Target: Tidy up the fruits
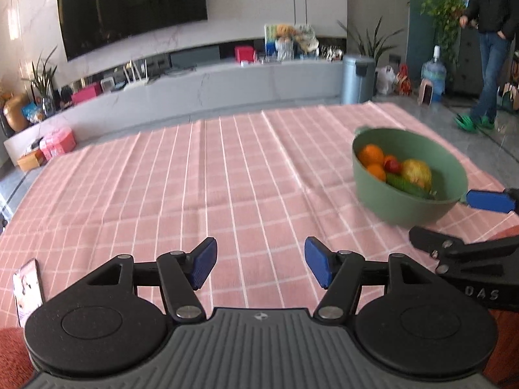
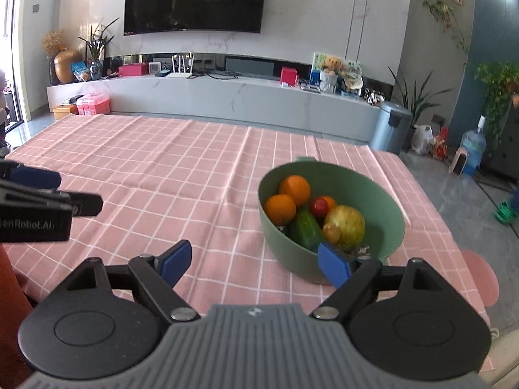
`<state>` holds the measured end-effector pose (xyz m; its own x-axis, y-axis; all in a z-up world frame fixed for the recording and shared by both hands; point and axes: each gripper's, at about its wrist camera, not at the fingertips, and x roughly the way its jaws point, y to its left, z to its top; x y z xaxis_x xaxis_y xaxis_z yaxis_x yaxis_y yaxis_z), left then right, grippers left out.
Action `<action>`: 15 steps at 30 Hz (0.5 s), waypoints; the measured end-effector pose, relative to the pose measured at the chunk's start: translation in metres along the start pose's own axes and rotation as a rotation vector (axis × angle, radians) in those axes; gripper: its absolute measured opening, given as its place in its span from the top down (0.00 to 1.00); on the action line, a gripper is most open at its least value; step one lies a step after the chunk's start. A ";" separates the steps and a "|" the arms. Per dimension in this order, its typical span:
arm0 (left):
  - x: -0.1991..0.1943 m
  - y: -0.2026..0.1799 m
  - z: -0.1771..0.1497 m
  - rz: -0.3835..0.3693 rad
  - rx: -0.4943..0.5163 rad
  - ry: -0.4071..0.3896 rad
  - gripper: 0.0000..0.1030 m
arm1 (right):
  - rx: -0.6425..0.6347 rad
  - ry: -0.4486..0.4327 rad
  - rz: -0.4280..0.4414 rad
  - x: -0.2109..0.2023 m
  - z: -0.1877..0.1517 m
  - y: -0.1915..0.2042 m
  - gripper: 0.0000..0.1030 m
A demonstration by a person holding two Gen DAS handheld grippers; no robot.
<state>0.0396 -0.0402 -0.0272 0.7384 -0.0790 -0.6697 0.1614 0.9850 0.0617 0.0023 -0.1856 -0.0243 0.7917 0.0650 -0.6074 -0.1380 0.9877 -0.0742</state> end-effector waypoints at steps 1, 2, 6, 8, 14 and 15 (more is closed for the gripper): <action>0.002 0.000 -0.001 -0.002 -0.004 0.010 0.29 | 0.001 0.002 -0.001 0.002 -0.001 -0.001 0.21; 0.004 0.001 -0.003 -0.004 -0.009 0.018 0.29 | -0.001 0.003 -0.004 0.003 -0.003 -0.001 0.21; 0.004 0.003 -0.007 -0.002 -0.012 0.029 0.29 | 0.005 0.007 -0.012 0.006 -0.009 -0.003 0.21; 0.006 0.003 -0.007 0.000 -0.013 0.035 0.29 | 0.018 0.014 -0.010 0.008 -0.010 -0.005 0.21; 0.007 0.003 -0.009 0.006 -0.005 0.046 0.29 | 0.020 0.020 -0.004 0.010 -0.011 -0.005 0.21; 0.007 0.003 -0.010 0.006 -0.005 0.047 0.29 | 0.018 0.022 -0.004 0.010 -0.011 -0.005 0.21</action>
<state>0.0391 -0.0359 -0.0388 0.7081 -0.0658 -0.7031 0.1536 0.9862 0.0625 0.0047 -0.1916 -0.0387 0.7791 0.0579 -0.6243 -0.1239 0.9903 -0.0627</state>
